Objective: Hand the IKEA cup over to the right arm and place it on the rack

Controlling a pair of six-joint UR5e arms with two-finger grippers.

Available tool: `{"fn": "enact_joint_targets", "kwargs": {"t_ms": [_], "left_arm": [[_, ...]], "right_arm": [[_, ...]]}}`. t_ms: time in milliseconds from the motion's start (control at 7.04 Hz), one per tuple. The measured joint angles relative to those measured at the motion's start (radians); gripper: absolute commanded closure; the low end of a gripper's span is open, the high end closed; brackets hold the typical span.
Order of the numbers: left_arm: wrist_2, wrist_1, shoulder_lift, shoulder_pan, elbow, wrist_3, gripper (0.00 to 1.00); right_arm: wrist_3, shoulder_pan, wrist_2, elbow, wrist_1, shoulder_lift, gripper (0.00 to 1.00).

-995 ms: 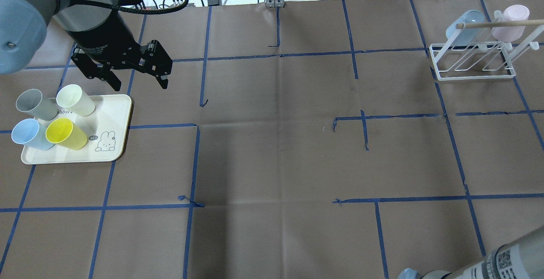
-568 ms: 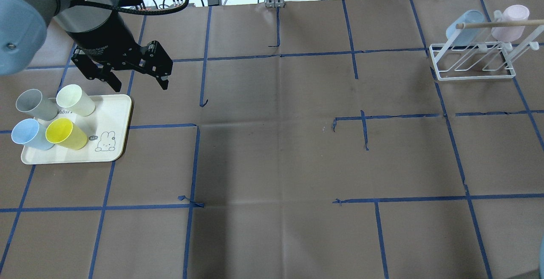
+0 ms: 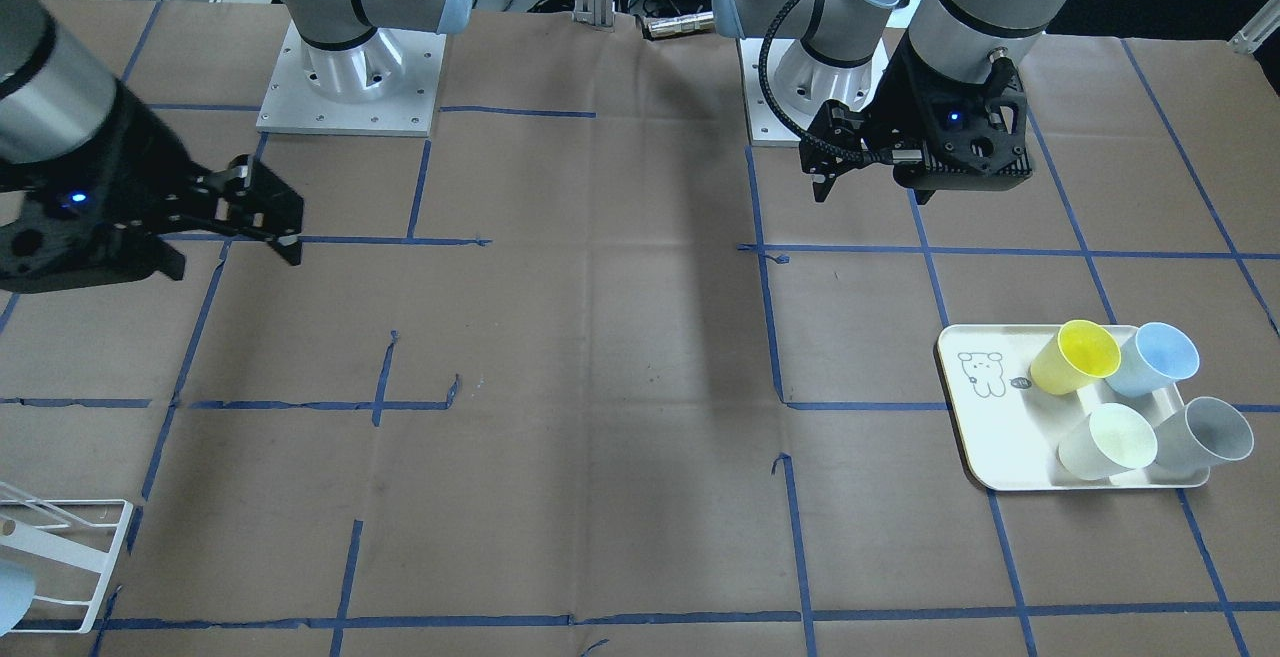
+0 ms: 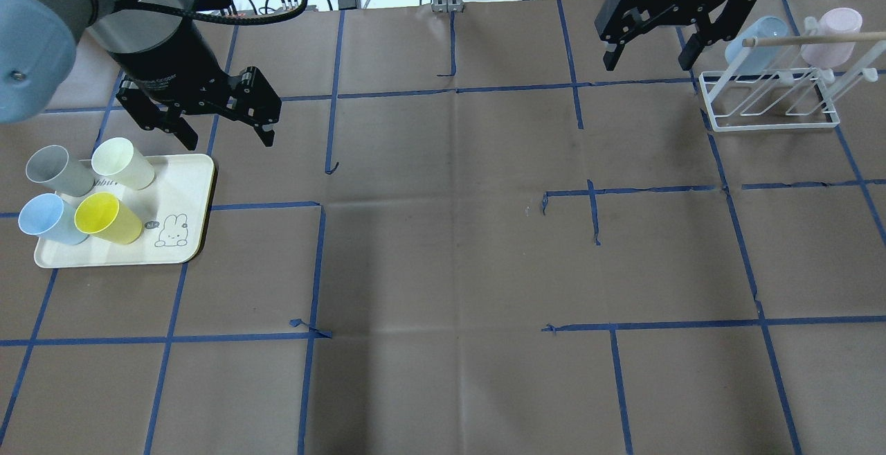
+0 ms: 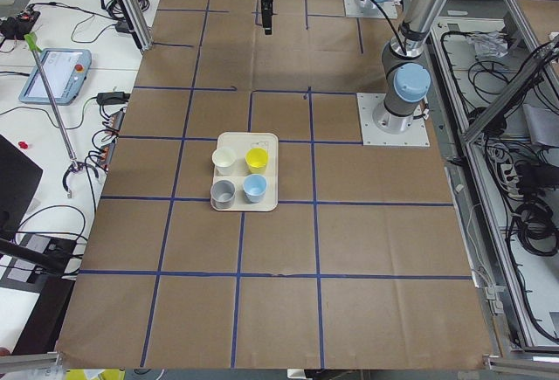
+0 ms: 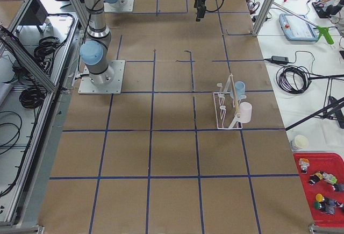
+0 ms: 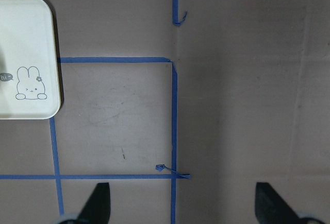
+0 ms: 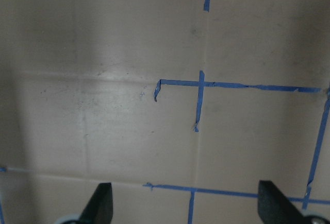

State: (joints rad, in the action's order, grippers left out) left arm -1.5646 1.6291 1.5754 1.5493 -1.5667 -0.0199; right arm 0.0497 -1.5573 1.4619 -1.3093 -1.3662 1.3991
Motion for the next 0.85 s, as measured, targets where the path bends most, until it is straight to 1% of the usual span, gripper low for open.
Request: {"fn": "enact_joint_targets", "kwargs": {"t_ms": [142, 426, 568, 852], "left_arm": [[0.0, 0.0, 0.0, 0.0, 0.001, 0.0, 0.01], [0.001, 0.0, 0.0, 0.0, 0.003, 0.0, 0.01], [0.001, 0.0, 0.0, 0.0, 0.003, 0.0, 0.01], [0.001, 0.0, 0.0, 0.0, 0.003, 0.0, 0.01]], "right_arm": [[-0.057, -0.041, 0.004, -0.039, 0.009, 0.039, 0.0], [-0.09, -0.084, 0.007, -0.145, -0.003, 0.136, 0.0], [-0.093, -0.089, 0.012, -0.173, -0.006, 0.174, 0.0], [-0.095, -0.089, 0.074, -0.201, -0.002, 0.224, 0.0]]}}
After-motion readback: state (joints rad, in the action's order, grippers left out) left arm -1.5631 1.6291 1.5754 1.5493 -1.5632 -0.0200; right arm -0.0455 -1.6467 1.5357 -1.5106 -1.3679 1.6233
